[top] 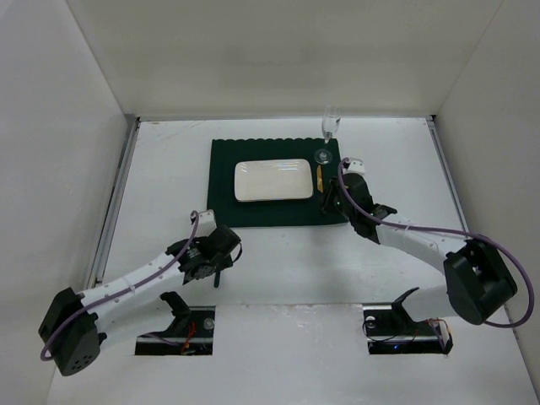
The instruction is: Set the dinner table for one person
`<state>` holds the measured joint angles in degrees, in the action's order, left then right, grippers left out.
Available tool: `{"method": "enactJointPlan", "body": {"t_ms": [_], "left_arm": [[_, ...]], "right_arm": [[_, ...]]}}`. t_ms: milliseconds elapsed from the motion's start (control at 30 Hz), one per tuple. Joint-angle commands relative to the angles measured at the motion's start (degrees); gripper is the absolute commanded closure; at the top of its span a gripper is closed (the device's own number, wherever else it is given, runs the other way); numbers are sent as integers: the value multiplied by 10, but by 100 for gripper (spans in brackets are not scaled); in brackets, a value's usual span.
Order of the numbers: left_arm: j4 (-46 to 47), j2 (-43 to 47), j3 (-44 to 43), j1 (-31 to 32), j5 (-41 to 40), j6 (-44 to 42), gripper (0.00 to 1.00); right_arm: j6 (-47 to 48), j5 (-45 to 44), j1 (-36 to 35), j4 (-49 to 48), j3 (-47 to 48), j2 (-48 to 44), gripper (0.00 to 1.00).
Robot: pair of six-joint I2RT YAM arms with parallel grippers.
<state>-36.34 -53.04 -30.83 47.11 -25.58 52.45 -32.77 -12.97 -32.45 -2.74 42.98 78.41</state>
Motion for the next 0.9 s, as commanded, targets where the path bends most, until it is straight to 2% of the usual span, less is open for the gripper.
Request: {"method": "enactJointPlan", "body": {"t_ms": [0,100,300,500,567,700,867], "left_arm": [[-33,-17,3,15,-5,26,54],[-15,-32,12,15,4,31,55],[27,-83,23,12,4,21,63],[31,-130,8,25,-3,20,66],[29,-137,4,32,-11,22,72],[24,-133,5,35,-12,26,91],[-11,-109,-5,43,-10,27,97]], "right_arm": [[-7,3,-9,-52,-6,-15,66],[-7,3,-9,-53,-9,-21,65],[-7,3,-9,-54,-12,-28,65],[-7,4,-10,-56,-14,-33,65],[-7,4,-9,-57,-16,-36,65],[-7,4,-8,-57,-18,-40,65],[-16,29,-8,-67,-21,-36,64]]}}
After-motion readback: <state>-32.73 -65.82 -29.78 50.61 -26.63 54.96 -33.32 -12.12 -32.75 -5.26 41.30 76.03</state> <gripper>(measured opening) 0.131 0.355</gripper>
